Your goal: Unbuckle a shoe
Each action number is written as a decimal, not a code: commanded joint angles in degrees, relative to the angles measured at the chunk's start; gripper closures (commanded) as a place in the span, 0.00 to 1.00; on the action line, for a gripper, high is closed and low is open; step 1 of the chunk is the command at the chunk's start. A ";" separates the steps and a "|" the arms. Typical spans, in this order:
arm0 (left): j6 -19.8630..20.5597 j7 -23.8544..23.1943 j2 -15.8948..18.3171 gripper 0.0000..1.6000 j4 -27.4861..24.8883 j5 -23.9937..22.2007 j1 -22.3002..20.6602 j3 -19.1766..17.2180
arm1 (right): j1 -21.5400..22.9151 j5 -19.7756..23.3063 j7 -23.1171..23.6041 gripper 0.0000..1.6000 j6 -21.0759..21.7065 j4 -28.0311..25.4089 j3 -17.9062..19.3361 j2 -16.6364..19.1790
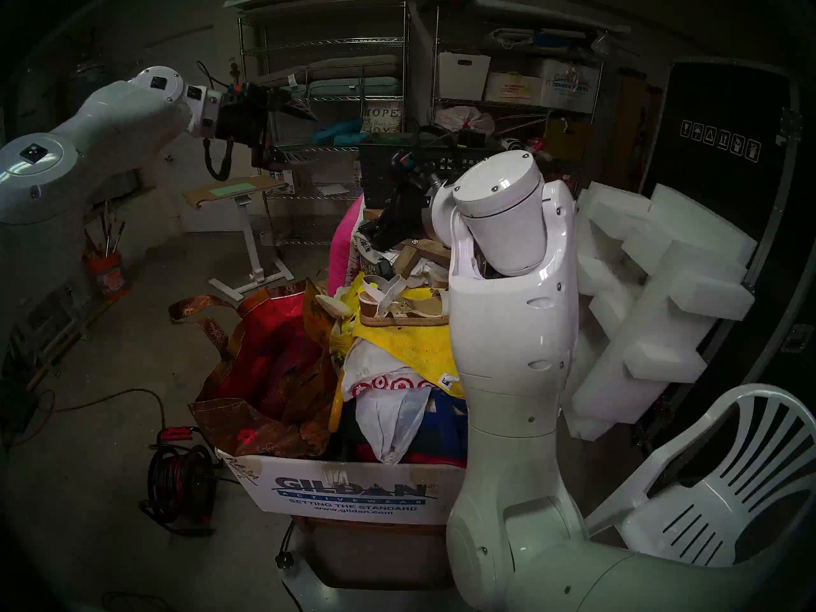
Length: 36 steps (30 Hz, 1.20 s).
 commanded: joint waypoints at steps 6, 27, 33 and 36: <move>2.33 -6.33 7.49 0.00 -1.00 -2.56 -7.09 -2.91 | 2.79 -1.39 -2.15 0.00 7.12 0.46 2.06 -0.78; 8.00 -13.19 15.49 0.00 -13.58 -4.17 -7.60 -4.19 | 3.82 -1.60 -12.57 0.00 15.03 -2.96 1.03 -2.22; 8.49 -13.94 17.74 0.00 -17.86 -4.49 -8.26 -4.52 | 2.49 -1.19 -13.25 0.00 15.03 -3.31 0.98 -2.63; 8.58 -14.21 18.70 0.00 -20.09 -4.53 -8.44 -4.61 | 1.93 -1.02 -13.37 0.00 15.03 -3.37 1.10 -2.85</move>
